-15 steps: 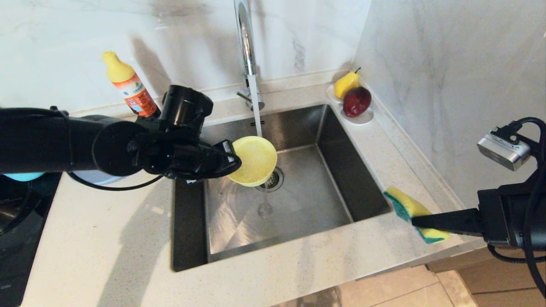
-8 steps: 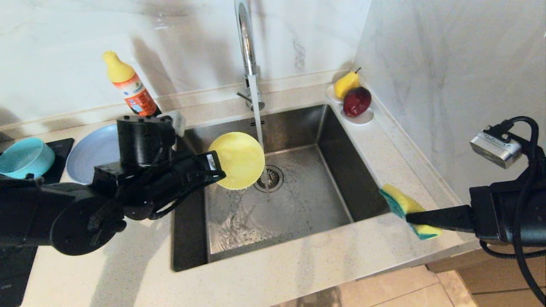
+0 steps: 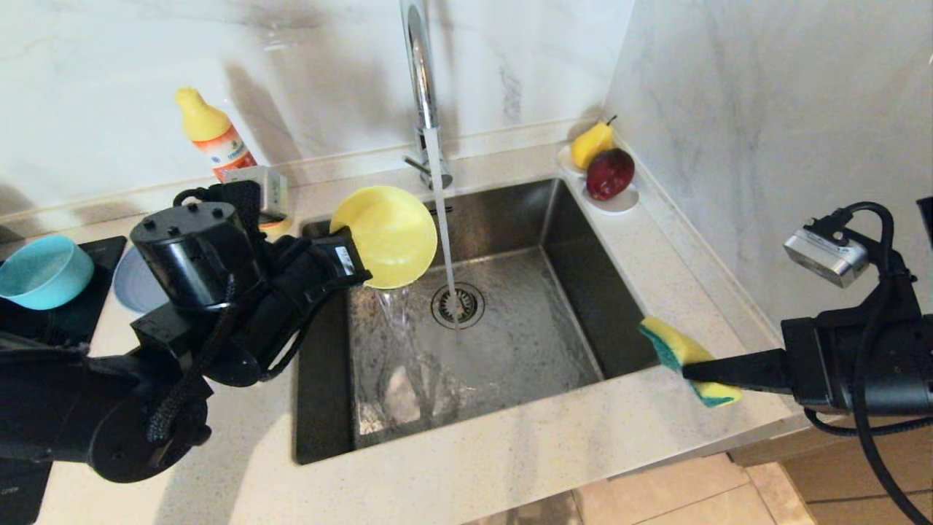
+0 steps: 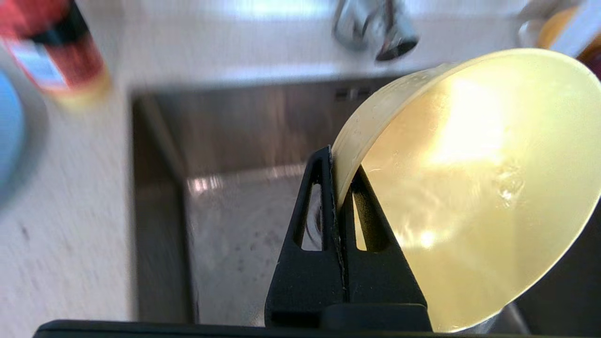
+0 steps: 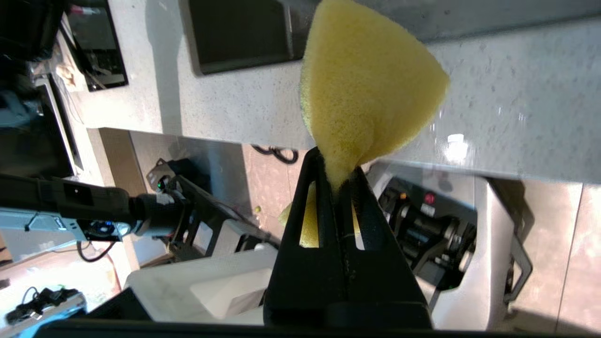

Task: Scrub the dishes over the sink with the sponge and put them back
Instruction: Wash the bowl

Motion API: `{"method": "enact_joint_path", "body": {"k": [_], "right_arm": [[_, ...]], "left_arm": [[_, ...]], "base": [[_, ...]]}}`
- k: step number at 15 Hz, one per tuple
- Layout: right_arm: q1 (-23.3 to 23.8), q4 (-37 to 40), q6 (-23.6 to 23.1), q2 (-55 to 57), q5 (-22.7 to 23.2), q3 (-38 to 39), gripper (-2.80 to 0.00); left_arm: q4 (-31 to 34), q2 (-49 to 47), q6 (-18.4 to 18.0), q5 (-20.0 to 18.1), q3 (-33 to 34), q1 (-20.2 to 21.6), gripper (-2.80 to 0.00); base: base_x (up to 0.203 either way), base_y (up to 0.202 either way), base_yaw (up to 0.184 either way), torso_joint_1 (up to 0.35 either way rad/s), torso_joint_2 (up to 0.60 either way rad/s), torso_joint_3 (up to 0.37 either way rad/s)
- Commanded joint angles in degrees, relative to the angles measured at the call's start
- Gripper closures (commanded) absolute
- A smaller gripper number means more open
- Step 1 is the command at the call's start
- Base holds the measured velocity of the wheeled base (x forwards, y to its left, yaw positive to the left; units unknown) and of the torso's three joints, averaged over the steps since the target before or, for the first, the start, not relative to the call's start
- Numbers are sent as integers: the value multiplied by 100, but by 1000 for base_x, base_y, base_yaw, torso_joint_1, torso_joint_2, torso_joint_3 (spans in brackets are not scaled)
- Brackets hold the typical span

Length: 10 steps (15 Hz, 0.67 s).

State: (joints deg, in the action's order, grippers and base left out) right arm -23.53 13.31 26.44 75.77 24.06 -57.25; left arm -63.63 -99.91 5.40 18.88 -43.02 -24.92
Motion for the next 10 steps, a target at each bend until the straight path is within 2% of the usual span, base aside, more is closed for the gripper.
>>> {"method": "enact_joint_path", "body": {"k": [1,3,7,10], "right_arm": [[-3,-125,10,82,67,12,0],[-3,-215,2,164,107,21,0],[-3,-215,1,249,125,12,0],[-3,-215,1,271,125,3,0]], "left_arm": [[-711,-231,-250,13,276,-4,0],[-1441,-338,-424,11,526,-12,0],[-2391,-464,-859,16,787,-22,0],[-2403,-507,-1171,11,1028,-39,0]], "base": [[0,0,0,0,0,0],[0,0,0,0,0,0],[0,0,0,0,0,0],[0,0,0,0,0,0]]}}
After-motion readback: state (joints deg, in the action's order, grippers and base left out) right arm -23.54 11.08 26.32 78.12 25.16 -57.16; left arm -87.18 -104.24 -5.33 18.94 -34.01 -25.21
